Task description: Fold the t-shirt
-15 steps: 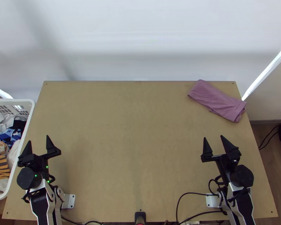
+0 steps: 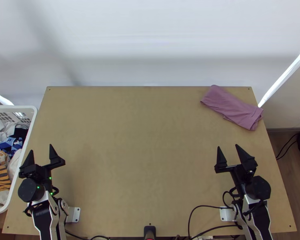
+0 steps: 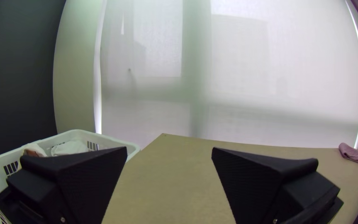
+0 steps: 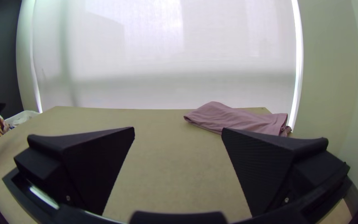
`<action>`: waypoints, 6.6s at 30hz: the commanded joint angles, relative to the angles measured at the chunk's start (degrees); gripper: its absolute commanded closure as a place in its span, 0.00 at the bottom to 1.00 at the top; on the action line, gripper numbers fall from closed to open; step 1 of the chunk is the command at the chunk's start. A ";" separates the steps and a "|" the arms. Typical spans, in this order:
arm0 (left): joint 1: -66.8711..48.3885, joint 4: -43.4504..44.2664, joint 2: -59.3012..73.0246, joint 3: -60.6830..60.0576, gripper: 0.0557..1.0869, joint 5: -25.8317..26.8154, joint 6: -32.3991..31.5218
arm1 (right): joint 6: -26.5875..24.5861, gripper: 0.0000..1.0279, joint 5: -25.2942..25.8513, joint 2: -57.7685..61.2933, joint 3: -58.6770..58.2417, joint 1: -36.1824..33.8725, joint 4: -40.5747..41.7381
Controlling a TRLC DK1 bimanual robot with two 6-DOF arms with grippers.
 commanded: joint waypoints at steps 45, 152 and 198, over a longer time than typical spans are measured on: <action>17.43 -23.21 16.51 31.31 0.04 -1.38 -1.38 | 0.89 0.04 0.41 -0.23 -0.81 -0.38 0.47; -52.88 -37.36 64.15 82.82 0.96 -26.17 3.89 | 0.89 0.04 0.41 -0.23 -0.72 -0.38 0.47; -85.93 -39.56 115.92 127.55 0.04 -25.55 -10.17 | 0.89 0.04 0.41 -0.23 -0.81 -0.38 0.47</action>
